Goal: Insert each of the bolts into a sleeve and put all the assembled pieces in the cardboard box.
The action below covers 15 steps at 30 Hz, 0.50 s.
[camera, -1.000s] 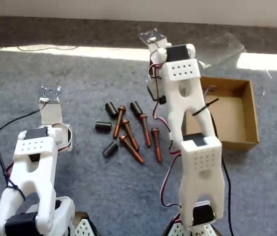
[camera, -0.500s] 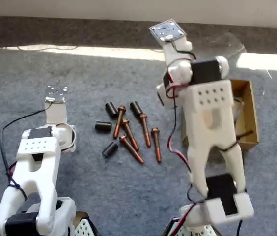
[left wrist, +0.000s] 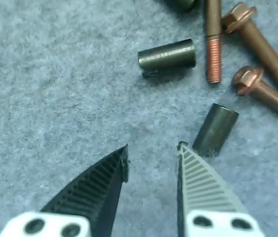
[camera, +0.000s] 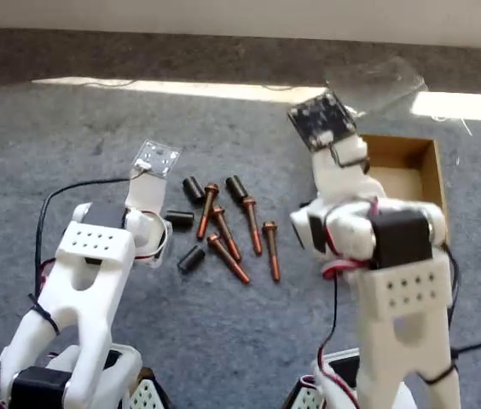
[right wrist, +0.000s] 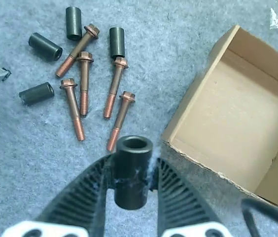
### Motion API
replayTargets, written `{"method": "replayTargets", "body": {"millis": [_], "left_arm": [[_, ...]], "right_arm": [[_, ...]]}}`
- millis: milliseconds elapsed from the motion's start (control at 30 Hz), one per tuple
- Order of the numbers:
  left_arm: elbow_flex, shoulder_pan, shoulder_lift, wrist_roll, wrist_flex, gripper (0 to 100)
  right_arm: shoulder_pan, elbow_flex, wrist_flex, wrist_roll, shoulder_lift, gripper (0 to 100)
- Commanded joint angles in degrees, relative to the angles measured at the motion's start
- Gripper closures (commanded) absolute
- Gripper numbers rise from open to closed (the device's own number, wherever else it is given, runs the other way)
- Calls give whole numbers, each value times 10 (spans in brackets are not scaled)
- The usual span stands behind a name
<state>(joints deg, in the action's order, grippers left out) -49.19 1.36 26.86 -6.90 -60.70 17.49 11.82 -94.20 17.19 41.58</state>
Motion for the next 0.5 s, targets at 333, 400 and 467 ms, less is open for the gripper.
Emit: {"method": "replayTargets", "body": {"millis": [333,400,467], "left_arm": [[279,78,-192,-17,-154,842],[327,78,-254,-17,-166,842],[375,78,-306,-17,-181,842]], "right_arm": [[-7,236,122,-3,271,995],[-7,276,138,-3,299,995],[-7,316,157,-3,324,995]]}}
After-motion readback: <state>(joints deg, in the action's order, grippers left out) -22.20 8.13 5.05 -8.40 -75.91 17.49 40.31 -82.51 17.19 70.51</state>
